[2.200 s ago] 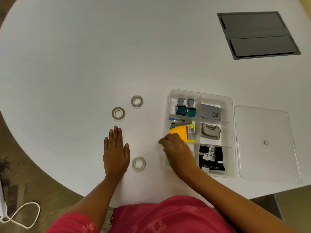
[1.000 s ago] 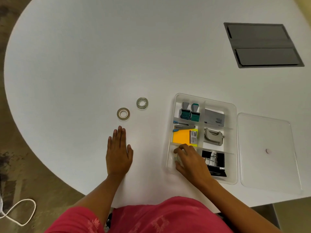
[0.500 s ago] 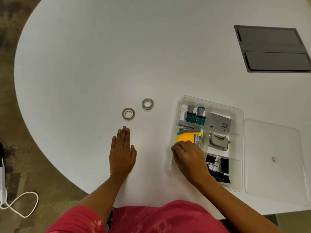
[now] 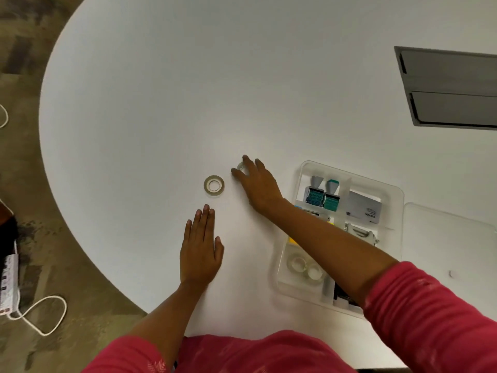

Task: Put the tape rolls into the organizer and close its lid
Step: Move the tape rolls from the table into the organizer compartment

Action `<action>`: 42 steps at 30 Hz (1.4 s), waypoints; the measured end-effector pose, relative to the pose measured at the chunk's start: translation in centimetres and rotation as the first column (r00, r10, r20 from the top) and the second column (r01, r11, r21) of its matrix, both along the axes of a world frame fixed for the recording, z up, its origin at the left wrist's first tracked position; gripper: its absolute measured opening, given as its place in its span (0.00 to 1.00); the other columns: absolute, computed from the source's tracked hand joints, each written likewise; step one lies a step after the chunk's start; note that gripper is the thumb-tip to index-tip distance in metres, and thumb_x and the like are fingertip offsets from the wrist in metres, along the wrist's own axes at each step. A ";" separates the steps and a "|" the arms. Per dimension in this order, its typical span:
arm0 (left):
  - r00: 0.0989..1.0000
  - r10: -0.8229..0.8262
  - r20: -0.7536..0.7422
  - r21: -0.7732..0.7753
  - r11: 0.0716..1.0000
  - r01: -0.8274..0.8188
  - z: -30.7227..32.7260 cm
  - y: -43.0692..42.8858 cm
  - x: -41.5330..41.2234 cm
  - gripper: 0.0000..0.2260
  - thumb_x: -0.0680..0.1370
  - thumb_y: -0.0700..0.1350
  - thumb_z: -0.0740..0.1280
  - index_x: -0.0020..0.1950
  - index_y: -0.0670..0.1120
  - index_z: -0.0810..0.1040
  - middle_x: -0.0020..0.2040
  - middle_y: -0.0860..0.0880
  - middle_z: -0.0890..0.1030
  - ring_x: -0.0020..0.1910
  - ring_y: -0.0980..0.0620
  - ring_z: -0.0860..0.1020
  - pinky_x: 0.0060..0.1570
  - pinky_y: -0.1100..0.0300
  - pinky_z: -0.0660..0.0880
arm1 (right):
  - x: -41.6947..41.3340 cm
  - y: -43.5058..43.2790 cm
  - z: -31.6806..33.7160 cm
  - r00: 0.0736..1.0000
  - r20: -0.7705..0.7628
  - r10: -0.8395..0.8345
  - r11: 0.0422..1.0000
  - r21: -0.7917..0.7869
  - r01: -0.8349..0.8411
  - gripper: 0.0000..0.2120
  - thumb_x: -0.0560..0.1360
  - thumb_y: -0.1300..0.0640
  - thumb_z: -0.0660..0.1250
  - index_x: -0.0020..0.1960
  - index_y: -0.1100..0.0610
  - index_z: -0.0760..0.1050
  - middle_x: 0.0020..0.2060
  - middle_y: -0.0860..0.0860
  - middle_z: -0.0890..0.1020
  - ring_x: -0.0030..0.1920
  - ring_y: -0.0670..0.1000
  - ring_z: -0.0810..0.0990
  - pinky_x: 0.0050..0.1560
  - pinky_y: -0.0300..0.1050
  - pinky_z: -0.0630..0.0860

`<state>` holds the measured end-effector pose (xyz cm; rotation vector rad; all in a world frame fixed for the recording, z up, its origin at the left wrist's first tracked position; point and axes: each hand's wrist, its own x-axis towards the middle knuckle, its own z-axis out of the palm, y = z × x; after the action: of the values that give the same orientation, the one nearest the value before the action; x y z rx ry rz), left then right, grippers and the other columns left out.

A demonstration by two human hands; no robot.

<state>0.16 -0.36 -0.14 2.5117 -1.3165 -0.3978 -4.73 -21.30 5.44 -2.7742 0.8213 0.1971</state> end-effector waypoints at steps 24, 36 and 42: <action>1.000 -0.014 -0.002 -0.005 1.000 0.014 0.0 0.1 0.0 0.28 0.78 0.45 0.55 0.77 0.43 0.55 0.78 0.47 0.55 0.78 0.50 0.51 0.76 0.51 0.51 | -16.2 10.1 6.0 0.951 0.162 -0.265 0.961 0.122 0.248 0.21 0.63 0.49 0.75 0.53 0.55 0.76 0.45 0.52 0.74 0.37 0.50 0.76 0.25 0.37 0.70; 1.000 -0.009 0.005 -0.009 1.000 0.009 0.0 0.1 0.0 0.28 0.77 0.44 0.56 0.77 0.42 0.56 0.78 0.46 0.57 0.78 0.49 0.53 0.76 0.50 0.53 | -17.8 9.2 2.8 0.979 0.045 -0.198 0.973 0.128 0.190 0.16 0.64 0.57 0.78 0.51 0.57 0.80 0.45 0.52 0.80 0.34 0.51 0.81 0.23 0.39 0.69; 1.000 -0.009 0.000 -0.005 1.000 0.009 0.1 0.1 0.0 0.28 0.77 0.44 0.57 0.77 0.43 0.55 0.78 0.47 0.56 0.78 0.50 0.52 0.76 0.51 0.52 | -14.0 8.0 4.1 0.938 0.257 -0.232 0.972 0.092 0.216 0.06 0.71 0.63 0.70 0.48 0.59 0.79 0.43 0.53 0.81 0.35 0.53 0.81 0.25 0.44 0.75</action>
<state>0.11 -0.27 -0.08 2.5029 -1.3281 -0.3960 -18.77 -13.34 9.57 -2.5459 1.0279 -0.1846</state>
